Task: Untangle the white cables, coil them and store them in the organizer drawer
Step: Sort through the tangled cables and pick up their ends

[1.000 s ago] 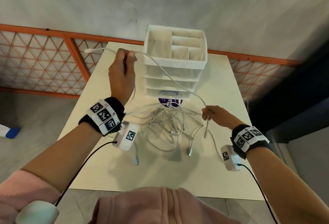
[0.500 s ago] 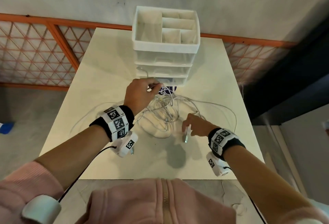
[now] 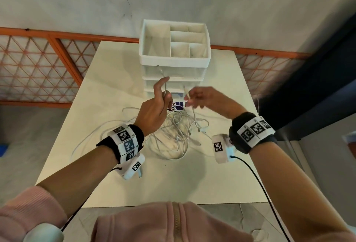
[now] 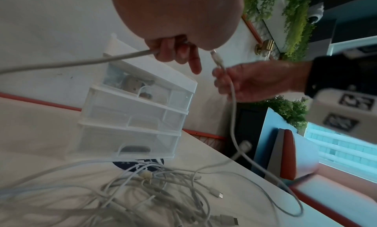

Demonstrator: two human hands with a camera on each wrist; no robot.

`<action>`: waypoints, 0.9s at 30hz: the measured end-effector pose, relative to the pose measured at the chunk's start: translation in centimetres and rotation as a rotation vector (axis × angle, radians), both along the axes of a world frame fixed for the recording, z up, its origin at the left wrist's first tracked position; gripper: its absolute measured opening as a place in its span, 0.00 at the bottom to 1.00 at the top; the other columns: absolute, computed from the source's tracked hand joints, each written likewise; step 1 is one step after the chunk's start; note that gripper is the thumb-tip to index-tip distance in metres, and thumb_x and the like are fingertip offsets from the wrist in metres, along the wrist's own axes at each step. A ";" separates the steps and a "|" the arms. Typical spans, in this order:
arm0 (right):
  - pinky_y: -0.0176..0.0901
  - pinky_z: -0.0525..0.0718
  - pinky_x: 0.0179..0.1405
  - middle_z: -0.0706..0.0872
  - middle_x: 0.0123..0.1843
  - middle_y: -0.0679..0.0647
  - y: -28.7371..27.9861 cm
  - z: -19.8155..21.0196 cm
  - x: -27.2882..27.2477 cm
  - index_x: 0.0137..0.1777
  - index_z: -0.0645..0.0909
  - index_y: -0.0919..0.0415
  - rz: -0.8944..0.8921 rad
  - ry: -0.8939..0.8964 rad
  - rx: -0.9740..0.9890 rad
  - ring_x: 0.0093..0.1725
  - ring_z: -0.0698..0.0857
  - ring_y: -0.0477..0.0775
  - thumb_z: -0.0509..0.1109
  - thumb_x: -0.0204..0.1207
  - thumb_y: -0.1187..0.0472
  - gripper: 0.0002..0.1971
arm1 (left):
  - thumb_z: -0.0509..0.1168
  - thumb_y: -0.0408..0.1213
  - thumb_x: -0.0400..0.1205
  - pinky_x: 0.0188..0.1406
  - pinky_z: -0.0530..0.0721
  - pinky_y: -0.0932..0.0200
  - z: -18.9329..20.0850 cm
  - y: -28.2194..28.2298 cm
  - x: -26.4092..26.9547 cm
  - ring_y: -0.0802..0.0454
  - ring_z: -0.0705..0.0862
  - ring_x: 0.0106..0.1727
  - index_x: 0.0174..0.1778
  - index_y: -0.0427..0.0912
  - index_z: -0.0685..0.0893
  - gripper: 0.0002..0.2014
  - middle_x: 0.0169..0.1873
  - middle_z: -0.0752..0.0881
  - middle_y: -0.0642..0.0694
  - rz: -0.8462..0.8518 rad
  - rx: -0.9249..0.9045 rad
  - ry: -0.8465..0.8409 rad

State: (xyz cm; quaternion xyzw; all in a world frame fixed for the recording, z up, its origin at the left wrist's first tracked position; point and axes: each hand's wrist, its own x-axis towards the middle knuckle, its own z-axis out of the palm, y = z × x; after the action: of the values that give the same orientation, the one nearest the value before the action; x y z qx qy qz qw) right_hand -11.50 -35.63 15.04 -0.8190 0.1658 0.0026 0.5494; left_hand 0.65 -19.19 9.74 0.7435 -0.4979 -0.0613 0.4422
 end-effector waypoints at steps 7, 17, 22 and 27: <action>0.42 0.86 0.52 0.88 0.50 0.55 0.0 2.0 2.4 0.48 0.80 0.62 -0.200 -0.184 0.443 0.49 0.89 0.49 0.63 0.82 0.64 0.05 | 0.38 0.54 0.84 0.28 0.78 0.55 0.2 -0.2 -1.3 0.50 0.75 0.23 0.58 0.52 0.57 0.13 0.31 0.78 0.53 -0.115 0.058 -0.184; 0.49 0.80 0.63 0.90 0.45 0.59 0.6 2.4 3.2 0.39 0.79 0.61 -0.163 -0.049 0.351 0.42 0.91 0.47 0.69 0.77 0.67 0.06 | 0.49 0.42 0.88 0.22 0.70 0.60 -0.5 0.1 -1.6 0.50 0.72 0.24 0.50 0.51 0.57 0.05 0.37 0.73 0.49 -0.261 0.068 -0.224; 0.40 0.77 0.46 0.92 0.41 0.54 1.1 3.1 3.3 0.37 0.74 0.56 -0.177 -0.053 0.172 0.41 0.89 0.47 0.74 0.73 0.64 0.11 | 0.52 0.44 0.88 0.33 0.78 0.65 0.7 -0.3 -1.5 0.55 0.77 0.30 0.51 0.43 0.61 0.09 0.39 0.78 0.44 -0.196 0.009 0.326; 0.43 0.82 0.44 0.87 0.50 0.74 1.7 2.9 3.6 0.37 0.75 0.60 -0.266 -0.116 0.239 0.46 0.85 0.59 0.76 0.70 0.68 0.11 | 0.55 0.39 0.88 0.34 0.78 0.71 1.5 -1.4 -1.2 0.61 0.80 0.30 0.51 0.44 0.70 0.03 0.32 0.83 0.49 -0.153 -0.022 0.288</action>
State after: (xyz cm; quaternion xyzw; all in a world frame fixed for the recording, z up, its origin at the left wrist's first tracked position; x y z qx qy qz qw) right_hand -7.93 -33.97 17.92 -0.7176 0.2390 -0.0977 0.6468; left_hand -0.52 -20.55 11.28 0.6818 -0.4852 -0.1955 0.5113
